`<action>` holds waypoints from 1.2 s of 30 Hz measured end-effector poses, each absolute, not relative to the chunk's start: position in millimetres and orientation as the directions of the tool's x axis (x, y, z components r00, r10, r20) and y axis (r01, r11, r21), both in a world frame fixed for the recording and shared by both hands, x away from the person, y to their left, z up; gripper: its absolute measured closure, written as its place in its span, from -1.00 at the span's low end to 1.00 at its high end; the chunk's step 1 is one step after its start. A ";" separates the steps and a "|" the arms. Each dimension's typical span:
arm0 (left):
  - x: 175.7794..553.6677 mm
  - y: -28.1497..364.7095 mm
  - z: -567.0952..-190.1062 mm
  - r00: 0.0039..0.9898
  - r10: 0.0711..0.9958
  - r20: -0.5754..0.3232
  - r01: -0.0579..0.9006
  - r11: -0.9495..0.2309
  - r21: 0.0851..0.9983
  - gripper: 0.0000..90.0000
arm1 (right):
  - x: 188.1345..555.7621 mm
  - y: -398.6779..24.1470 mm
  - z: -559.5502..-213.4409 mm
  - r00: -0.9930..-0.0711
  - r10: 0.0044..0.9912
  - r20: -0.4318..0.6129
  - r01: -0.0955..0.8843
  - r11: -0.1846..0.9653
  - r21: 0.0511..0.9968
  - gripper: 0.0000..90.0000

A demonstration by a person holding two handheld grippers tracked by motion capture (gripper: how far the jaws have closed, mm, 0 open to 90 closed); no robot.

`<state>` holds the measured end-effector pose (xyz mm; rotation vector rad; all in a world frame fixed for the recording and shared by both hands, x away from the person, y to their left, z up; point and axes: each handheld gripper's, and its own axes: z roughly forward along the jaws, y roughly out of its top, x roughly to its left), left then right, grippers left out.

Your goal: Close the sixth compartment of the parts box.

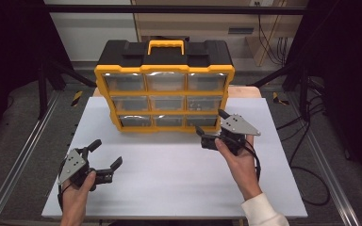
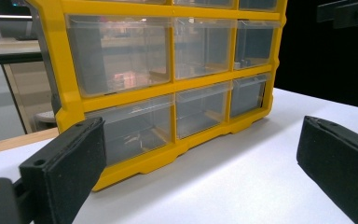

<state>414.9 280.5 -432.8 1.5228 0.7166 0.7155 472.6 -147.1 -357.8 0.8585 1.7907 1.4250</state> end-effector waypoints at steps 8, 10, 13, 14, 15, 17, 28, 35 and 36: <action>415.1 279.0 -433.4 0.618 0.785 0.035 0.032 -0.070 0.997 -0.97 | 460.5 -174.2 -359.6 -0.541 0.833 -0.116 0.075 0.186 0.980 -0.80; 415.1 277.6 -433.1 0.618 0.785 0.041 0.030 -0.075 0.997 -0.97 | 457.5 -179.6 -361.5 -0.545 0.831 -0.112 0.078 0.183 0.980 -0.84; 415.1 276.1 -432.6 0.619 0.783 0.063 0.024 -0.099 0.995 -0.97 | 452.9 -186.4 -363.0 -0.559 0.820 -0.124 0.071 0.196 0.978 -0.88; 414.9 275.8 -432.8 0.619 0.782 0.066 0.024 -0.103 0.994 -0.97 | 451.6 -188.7 -362.6 -0.558 0.820 -0.127 0.069 0.199 0.978 -0.88; 414.8 276.0 -432.8 0.620 0.781 0.071 0.024 -0.109 0.994 -0.97 | 450.6 -191.0 -361.7 -0.559 0.820 -0.125 0.068 0.196 0.978 -0.87; 414.7 276.2 -432.8 0.620 0.781 0.074 0.022 -0.112 0.994 -0.97 | 449.0 -196.0 -359.5 -0.559 0.820 -0.126 0.066 0.196 0.978 -0.87; 411.9 277.8 -432.4 0.611 0.785 0.105 0.017 -0.146 0.989 -0.97 | 434.8 -224.1 -355.4 -0.554 0.821 -0.143 0.064 0.213 0.975 -0.85; 411.2 274.3 -432.1 0.616 0.781 0.108 0.018 -0.152 0.988 -0.97 | 422.0 -256.4 -350.9 -0.510 0.848 -0.147 0.064 0.208 0.976 -0.83; 410.8 273.4 -431.8 0.617 0.779 0.108 0.017 -0.151 0.988 -0.97 | 420.3 -261.0 -351.0 -0.502 0.853 -0.143 0.063 0.202 0.977 -0.82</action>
